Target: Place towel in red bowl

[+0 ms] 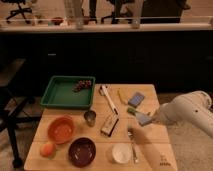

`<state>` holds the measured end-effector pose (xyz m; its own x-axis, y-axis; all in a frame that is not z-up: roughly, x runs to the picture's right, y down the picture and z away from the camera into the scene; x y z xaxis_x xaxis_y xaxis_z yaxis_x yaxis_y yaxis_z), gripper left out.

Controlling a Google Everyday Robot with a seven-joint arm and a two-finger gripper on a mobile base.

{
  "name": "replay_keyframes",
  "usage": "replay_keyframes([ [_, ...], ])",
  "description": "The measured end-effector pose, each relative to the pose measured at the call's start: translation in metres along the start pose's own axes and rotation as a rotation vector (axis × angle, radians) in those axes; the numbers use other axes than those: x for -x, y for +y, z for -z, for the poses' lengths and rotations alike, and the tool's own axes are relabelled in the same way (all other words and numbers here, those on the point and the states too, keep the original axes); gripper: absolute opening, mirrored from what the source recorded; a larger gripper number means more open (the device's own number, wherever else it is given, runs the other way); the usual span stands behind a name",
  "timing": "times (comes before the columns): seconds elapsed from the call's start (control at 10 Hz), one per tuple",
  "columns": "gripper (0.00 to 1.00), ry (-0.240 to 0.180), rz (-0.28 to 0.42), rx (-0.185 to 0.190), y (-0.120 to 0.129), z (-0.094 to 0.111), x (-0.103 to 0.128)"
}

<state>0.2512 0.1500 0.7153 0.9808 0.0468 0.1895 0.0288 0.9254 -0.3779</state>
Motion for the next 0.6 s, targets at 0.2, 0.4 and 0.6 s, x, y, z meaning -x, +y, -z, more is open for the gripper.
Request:
replay_keyframes([
  [0.2,0.0,-0.011,0.066,-0.008,-0.006,0.012,0.019],
  [0.4,0.0,-0.012,0.073,-0.009,-0.007,0.013,0.021],
  [0.6,0.0,-0.013,0.072,-0.009,-0.007,0.013,0.02],
])
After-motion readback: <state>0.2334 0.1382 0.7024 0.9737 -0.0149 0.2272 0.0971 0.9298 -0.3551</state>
